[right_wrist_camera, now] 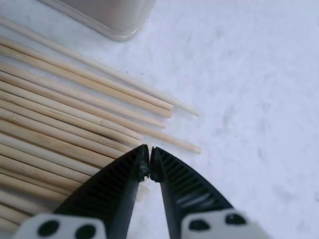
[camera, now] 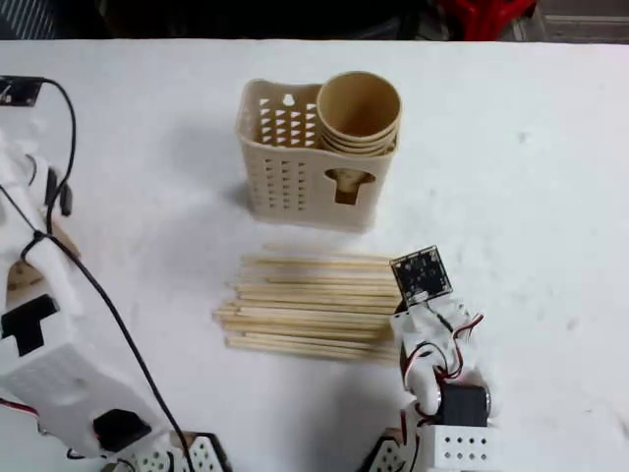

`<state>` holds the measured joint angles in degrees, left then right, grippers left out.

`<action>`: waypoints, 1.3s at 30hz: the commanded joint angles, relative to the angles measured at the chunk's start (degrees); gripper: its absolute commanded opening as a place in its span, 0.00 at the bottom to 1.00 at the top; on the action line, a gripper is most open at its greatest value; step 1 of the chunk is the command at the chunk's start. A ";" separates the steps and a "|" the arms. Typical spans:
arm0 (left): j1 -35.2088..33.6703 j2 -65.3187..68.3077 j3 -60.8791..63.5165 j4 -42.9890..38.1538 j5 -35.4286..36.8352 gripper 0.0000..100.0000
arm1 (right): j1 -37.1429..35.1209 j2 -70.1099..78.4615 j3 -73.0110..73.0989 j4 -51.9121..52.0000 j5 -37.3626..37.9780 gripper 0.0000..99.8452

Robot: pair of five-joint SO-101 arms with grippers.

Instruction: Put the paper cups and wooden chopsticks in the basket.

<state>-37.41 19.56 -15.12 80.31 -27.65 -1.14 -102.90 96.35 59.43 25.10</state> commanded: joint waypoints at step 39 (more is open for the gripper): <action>-21.49 9.10 -7.38 0.35 -18.37 0.09 | -0.22 -0.04 0.53 -0.84 0.44 0.02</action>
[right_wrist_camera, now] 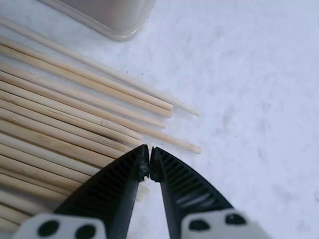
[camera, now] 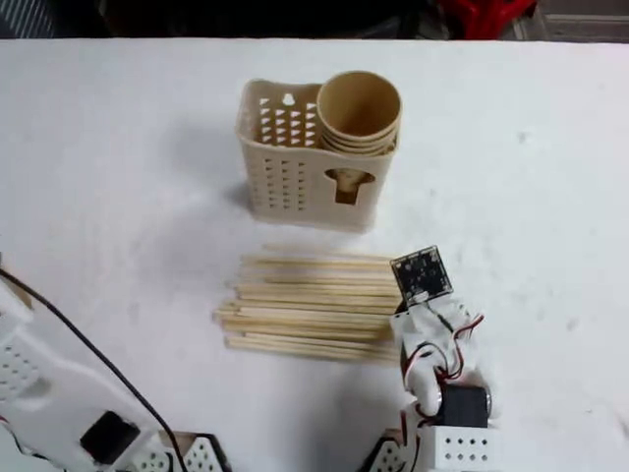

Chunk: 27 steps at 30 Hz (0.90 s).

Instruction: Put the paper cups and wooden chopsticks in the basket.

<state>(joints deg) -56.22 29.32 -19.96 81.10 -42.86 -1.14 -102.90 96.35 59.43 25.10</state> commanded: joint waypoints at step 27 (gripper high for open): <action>42.33 -23.60 -39.38 21.01 31.82 0.02 | -0.31 -0.04 0.53 -0.84 0.44 0.02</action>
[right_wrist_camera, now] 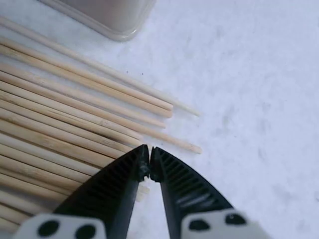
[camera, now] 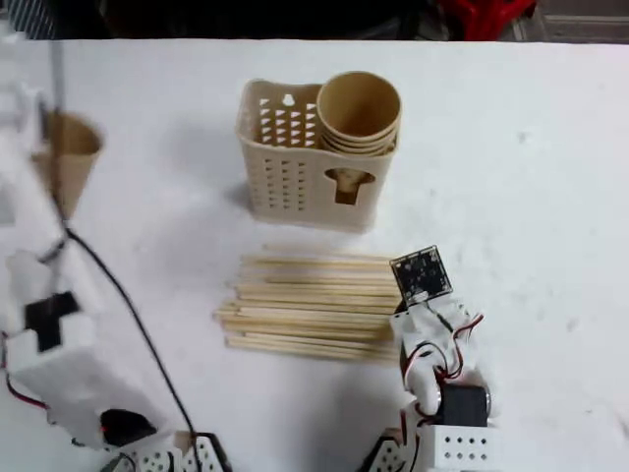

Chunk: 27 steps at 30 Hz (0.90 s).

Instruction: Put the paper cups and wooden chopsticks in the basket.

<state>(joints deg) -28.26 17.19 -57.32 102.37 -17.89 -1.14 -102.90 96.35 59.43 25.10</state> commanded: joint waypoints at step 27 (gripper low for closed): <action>51.82 4.62 -1.67 -30.51 21.10 0.02 | -0.31 -0.04 0.53 -0.84 0.44 0.02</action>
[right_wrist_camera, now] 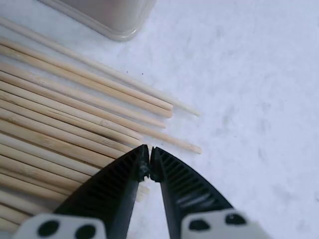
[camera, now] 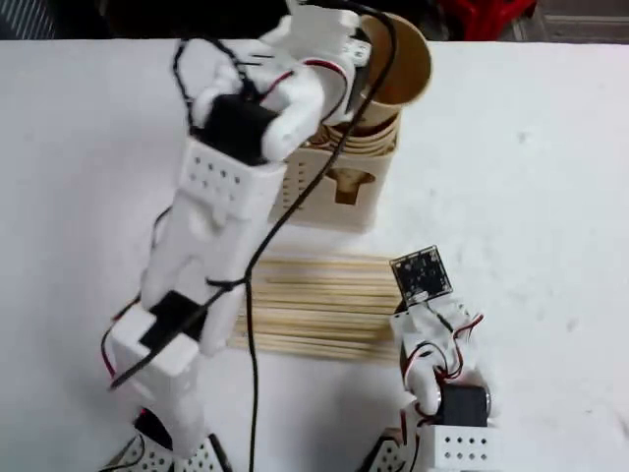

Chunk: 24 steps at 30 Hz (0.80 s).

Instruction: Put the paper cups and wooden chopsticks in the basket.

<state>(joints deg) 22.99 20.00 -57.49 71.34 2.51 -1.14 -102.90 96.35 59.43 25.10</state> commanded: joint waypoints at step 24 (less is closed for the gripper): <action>-10.77 -0.13 -9.23 12.48 -3.69 0.14 | -0.31 -0.04 0.53 -0.84 0.44 0.02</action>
<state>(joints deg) 14.81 28.09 -59.60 80.22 2.42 -1.14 -102.90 96.35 59.43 25.10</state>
